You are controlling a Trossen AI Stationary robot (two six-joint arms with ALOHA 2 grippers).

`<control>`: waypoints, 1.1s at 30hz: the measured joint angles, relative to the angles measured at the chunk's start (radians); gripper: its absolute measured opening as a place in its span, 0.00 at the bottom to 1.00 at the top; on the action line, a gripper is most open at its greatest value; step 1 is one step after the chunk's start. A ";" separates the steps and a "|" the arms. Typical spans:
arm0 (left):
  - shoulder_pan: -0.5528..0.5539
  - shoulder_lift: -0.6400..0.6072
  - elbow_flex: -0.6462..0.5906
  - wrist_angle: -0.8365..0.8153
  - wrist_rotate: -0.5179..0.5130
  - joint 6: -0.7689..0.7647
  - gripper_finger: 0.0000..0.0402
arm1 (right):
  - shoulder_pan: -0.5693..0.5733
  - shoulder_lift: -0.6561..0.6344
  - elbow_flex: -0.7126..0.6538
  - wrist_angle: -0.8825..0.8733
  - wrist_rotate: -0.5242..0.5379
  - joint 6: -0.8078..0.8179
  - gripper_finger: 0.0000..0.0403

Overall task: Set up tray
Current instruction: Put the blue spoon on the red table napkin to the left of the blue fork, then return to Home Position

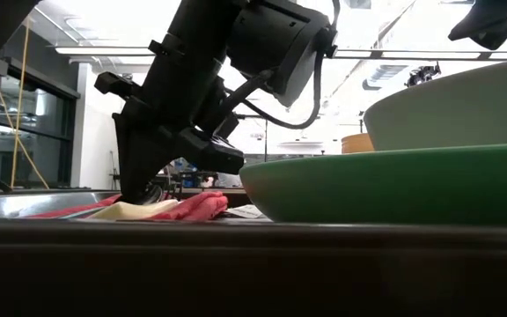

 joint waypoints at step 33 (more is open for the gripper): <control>0.000 -0.034 0.001 0.016 -0.006 0.032 0.11 | 0.000 0.000 0.000 0.000 0.008 0.003 0.00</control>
